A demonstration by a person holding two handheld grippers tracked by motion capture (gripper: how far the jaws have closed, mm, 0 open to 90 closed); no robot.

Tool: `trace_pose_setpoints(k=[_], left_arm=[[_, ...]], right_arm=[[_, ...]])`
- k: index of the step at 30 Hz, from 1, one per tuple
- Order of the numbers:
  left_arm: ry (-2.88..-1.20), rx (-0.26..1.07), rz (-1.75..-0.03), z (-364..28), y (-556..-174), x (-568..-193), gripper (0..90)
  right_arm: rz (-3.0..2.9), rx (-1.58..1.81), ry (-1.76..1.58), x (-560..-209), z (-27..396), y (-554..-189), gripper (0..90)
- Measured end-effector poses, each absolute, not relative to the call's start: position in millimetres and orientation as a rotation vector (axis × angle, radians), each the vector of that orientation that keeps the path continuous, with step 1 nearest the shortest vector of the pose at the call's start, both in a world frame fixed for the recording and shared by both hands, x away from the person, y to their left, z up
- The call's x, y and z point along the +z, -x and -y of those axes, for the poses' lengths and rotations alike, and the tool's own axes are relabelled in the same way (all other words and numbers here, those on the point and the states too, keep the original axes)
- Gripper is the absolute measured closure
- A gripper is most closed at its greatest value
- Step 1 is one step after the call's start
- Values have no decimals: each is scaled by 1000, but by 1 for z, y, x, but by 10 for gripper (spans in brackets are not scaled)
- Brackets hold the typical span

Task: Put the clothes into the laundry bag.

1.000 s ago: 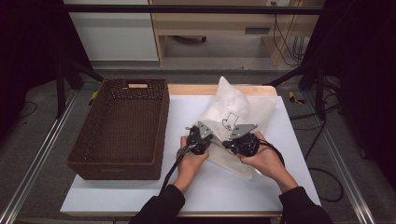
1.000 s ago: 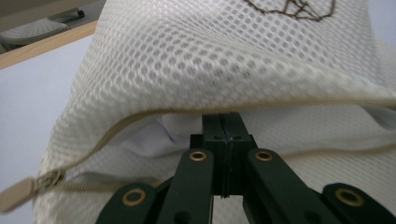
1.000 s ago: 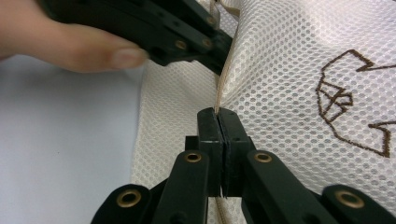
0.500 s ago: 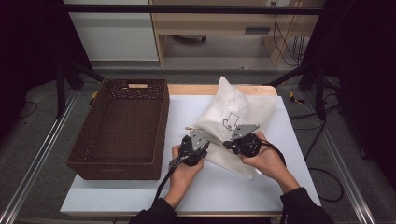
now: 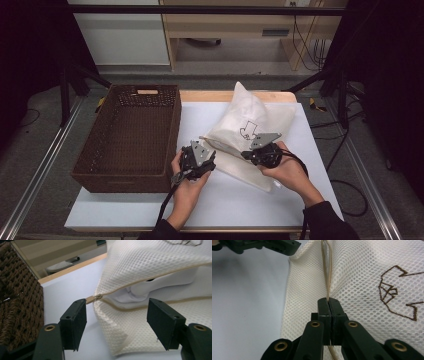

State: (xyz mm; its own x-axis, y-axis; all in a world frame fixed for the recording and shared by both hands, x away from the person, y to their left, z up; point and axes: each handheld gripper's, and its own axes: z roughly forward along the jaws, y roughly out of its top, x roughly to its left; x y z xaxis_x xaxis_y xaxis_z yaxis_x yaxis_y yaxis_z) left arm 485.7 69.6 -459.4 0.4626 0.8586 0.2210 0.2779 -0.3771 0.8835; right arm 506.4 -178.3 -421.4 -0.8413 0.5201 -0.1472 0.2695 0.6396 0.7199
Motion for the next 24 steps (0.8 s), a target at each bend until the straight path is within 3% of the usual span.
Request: trace_pose_setpoints(k=[4, 5, 10, 16, 18, 24], left_arm=[[-1904, 823, -1044, -70, -494, -467, 352], [-1915, 799, -1056, -71, -496, -469, 407], [-1944, 780, -1084, -71, -501, -474, 463], [-1980, 734, -1053, -68, -501, -476, 654], [-1981, 732, -1029, -65, -498, -476, 766], [-1997, 714, -1008, -64, -498, -478, 861]], right_arm=[[-2523, 1029, -627, -420, 180, -506, 893], [-2523, 1033, -627, -420, 181, -506, 893], [-2521, 1036, -628, -419, 183, -506, 893], [-2518, 1038, -633, -418, 186, -505, 893], [-2519, 1034, -637, -418, 187, -505, 893], [-2517, 1038, -634, -417, 191, -504, 893]])
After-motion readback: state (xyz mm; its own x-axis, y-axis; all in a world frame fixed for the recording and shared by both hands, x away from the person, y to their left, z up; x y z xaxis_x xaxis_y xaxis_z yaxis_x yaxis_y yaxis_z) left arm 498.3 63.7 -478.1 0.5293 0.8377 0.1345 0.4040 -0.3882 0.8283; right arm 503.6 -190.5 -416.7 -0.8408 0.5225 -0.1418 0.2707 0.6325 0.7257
